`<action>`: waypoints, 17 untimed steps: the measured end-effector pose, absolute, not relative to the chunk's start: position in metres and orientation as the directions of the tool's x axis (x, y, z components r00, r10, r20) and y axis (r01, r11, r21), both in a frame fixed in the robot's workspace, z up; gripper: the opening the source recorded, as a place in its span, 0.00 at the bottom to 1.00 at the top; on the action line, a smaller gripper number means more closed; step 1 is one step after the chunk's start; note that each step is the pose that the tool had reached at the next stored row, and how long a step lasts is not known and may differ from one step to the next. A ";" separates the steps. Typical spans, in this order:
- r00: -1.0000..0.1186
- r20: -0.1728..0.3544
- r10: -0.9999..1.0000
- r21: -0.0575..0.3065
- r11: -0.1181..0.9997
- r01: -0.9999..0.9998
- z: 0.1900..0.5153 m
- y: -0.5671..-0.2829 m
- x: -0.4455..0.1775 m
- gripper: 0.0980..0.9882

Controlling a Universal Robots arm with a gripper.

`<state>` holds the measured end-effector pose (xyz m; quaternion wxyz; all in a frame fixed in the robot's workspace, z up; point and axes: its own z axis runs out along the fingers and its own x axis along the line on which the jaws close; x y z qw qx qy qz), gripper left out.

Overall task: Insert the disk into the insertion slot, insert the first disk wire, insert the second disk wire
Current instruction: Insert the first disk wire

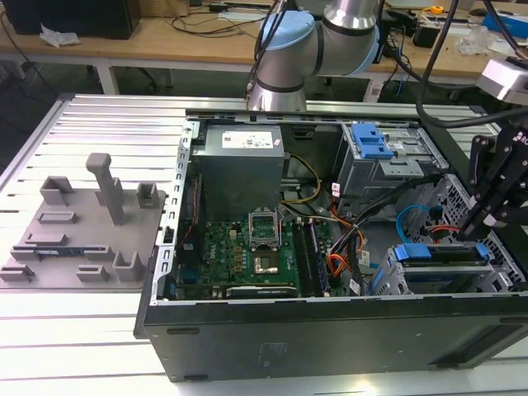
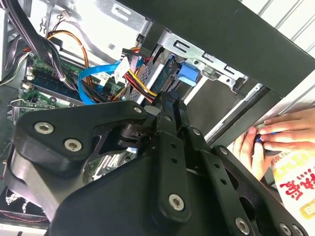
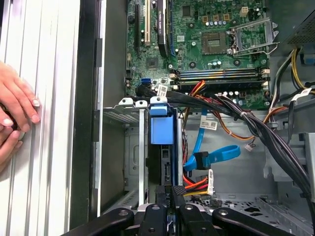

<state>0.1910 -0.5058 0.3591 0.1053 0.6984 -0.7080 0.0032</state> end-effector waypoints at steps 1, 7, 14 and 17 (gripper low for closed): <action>-0.002 0.154 -0.988 0.142 0.025 -0.989 0.359 -0.506 0.191 0.07; -0.003 0.154 -0.988 0.136 0.025 -0.990 0.357 -0.506 0.190 0.07; -0.007 0.154 -0.988 0.113 0.025 -0.993 0.356 -0.506 0.185 0.07; -0.007 0.154 -0.988 0.113 0.025 -0.993 0.356 -0.506 0.185 0.07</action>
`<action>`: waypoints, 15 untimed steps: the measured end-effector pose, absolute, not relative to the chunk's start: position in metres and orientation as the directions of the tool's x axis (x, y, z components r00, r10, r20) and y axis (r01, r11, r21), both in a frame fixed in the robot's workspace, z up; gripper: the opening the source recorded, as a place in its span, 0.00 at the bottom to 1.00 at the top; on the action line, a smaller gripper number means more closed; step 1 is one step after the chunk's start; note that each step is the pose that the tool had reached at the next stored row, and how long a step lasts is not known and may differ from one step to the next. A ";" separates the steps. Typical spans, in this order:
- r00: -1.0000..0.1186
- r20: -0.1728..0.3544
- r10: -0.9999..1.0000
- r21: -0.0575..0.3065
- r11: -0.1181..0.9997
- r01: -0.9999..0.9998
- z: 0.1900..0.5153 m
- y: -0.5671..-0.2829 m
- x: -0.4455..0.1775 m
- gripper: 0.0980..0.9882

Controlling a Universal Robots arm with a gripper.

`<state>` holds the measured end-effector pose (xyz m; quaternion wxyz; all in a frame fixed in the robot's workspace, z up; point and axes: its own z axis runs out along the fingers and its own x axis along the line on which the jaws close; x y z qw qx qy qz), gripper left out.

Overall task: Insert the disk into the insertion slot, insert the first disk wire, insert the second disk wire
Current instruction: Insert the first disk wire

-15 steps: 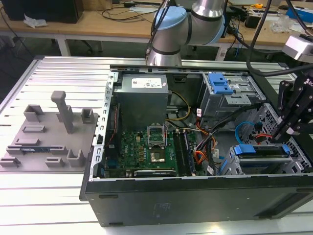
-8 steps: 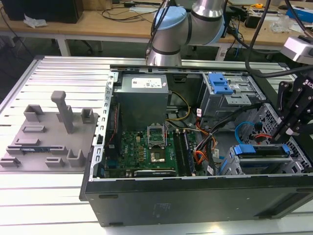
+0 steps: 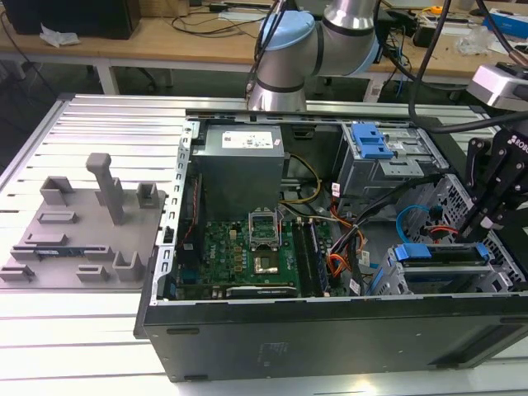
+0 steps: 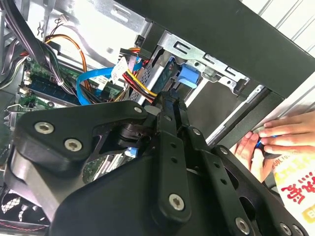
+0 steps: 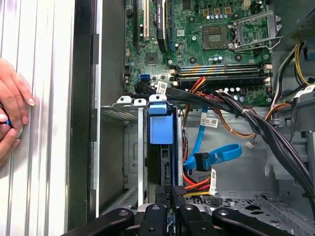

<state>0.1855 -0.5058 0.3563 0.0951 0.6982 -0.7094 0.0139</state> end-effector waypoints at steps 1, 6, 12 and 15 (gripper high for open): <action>-0.007 0.154 -0.988 0.113 0.025 -0.993 0.356 -0.506 0.185 0.07; -0.007 0.154 -0.988 0.113 0.025 -0.993 0.355 -0.506 0.185 0.07; -0.007 0.154 -0.988 0.113 0.025 -0.993 0.353 -0.506 0.186 0.07; -0.007 0.154 -0.988 0.113 0.025 -0.993 0.353 -0.506 0.186 0.07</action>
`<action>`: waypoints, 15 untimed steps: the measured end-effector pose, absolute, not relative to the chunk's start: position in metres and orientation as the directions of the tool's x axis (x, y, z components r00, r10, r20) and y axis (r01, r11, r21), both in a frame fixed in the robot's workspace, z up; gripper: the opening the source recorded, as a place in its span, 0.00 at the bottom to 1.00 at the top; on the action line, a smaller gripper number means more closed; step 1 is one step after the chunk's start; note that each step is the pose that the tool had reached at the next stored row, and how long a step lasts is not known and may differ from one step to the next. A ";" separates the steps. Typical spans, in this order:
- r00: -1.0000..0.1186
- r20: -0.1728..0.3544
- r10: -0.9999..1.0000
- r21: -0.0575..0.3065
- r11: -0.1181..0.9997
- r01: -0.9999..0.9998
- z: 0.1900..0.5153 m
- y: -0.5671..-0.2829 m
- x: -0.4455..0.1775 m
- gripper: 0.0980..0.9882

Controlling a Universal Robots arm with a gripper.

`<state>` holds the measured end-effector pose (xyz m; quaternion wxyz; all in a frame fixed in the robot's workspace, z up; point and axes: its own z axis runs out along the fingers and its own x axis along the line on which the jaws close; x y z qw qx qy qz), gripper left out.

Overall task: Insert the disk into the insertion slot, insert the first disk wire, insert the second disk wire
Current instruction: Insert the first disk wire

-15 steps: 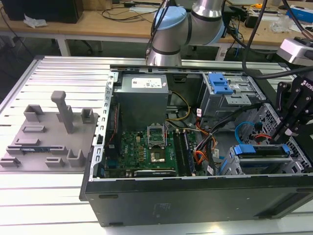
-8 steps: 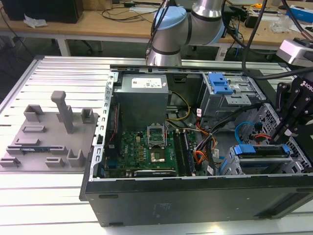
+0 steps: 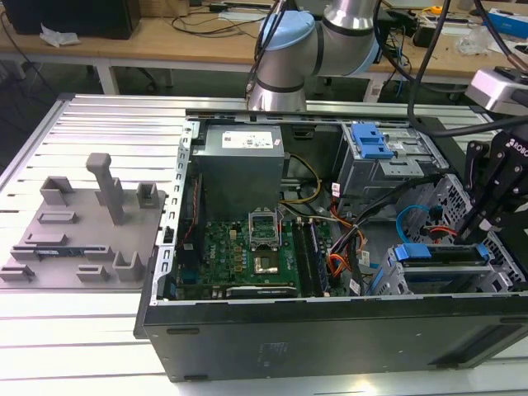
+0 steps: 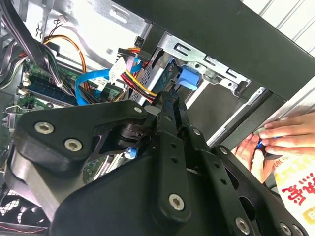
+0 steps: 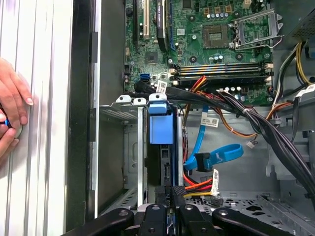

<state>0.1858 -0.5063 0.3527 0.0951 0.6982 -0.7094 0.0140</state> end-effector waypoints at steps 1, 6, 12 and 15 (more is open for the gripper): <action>-0.007 0.154 -0.988 0.113 0.025 -0.993 0.352 -0.506 0.186 0.07; -0.007 0.154 -0.988 0.113 0.025 -0.993 0.350 -0.506 0.186 0.07; -0.007 0.154 -0.988 0.113 0.025 -0.993 0.348 -0.507 0.186 0.07; -0.007 0.154 -0.988 0.113 0.025 -0.993 0.348 -0.507 0.186 0.07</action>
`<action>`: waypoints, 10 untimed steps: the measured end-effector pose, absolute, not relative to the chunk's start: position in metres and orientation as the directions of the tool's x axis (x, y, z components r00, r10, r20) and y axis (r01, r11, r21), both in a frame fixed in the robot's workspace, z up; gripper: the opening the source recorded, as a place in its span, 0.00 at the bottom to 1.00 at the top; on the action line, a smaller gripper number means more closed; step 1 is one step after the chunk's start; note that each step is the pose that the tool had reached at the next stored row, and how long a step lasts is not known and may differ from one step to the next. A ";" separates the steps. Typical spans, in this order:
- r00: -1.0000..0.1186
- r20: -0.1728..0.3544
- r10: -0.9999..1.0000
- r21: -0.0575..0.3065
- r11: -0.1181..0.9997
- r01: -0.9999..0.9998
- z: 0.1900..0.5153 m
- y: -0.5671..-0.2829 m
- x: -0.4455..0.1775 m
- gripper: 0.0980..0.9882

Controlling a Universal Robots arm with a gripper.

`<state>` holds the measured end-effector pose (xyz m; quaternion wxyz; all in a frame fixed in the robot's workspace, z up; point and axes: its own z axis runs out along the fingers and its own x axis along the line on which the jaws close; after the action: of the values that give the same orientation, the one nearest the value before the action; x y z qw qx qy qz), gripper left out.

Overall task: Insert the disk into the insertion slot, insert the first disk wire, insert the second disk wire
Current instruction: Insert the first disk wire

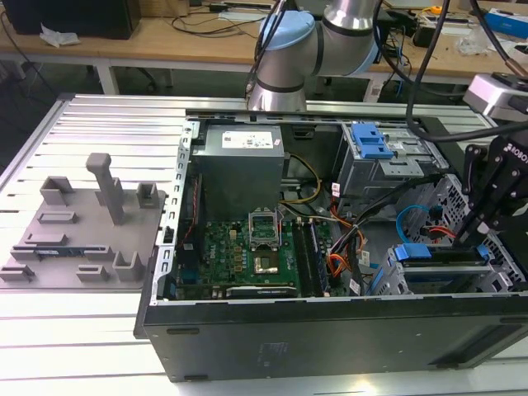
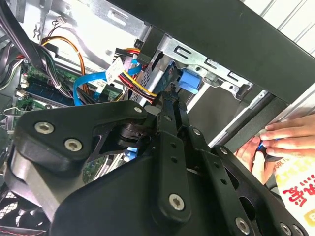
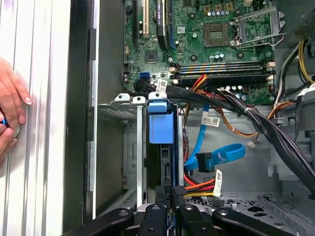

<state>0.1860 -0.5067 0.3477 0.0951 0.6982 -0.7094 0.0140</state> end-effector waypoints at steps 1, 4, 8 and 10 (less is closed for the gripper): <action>-0.007 0.154 -0.988 0.113 0.025 -0.993 0.347 -0.507 0.186 0.07; -0.007 0.154 -0.988 0.113 0.025 -0.993 0.346 -0.507 0.186 0.07; -0.007 0.154 -0.988 0.113 0.025 -0.993 0.345 -0.507 0.186 0.07; -0.007 0.155 -0.988 0.113 0.025 -0.993 0.344 -0.507 0.186 0.07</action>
<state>0.1860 -0.5067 0.3437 0.0952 0.6982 -0.7094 0.0140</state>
